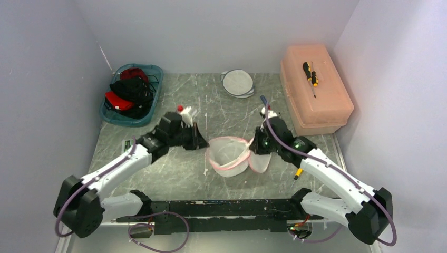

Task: Unzip the laundry bag and remove the bra
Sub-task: Adjust the laundry bag at the center of the board, then close the laundry bag at the center of the board.

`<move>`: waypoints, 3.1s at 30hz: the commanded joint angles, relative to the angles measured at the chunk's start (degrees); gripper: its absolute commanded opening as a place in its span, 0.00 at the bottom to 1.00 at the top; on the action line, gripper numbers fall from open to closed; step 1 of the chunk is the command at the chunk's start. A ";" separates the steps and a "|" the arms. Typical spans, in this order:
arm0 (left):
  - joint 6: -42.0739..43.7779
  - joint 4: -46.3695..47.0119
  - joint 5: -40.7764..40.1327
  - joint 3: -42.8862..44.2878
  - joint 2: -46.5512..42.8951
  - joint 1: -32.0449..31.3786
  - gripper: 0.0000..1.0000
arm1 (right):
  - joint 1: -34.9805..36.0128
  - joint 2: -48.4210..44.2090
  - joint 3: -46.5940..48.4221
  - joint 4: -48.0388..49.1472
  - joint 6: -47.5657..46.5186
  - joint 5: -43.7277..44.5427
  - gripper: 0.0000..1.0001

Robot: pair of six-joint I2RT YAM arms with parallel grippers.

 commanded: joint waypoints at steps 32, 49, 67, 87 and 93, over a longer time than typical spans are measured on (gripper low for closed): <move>-7.38 -17.90 -12.22 6.51 -2.68 -1.78 0.03 | -2.87 -3.25 -3.89 1.59 3.84 3.84 0.81; -7.14 -17.94 -11.42 2.06 -7.05 -1.74 0.02 | -13.63 -9.42 -26.86 24.77 30.07 -3.56 0.85; -7.02 -17.28 -12.12 -0.25 -6.58 -1.79 0.03 | -18.78 3.74 -34.00 45.61 36.23 -1.59 0.36; -5.03 -16.44 -11.91 9.87 4.52 -1.70 0.10 | 13.31 -18.43 -17.04 24.03 -8.08 41.45 0.00; -7.72 -20.00 -10.89 13.99 4.07 -1.70 0.71 | 28.98 -12.59 -16.50 30.19 -14.45 60.30 0.00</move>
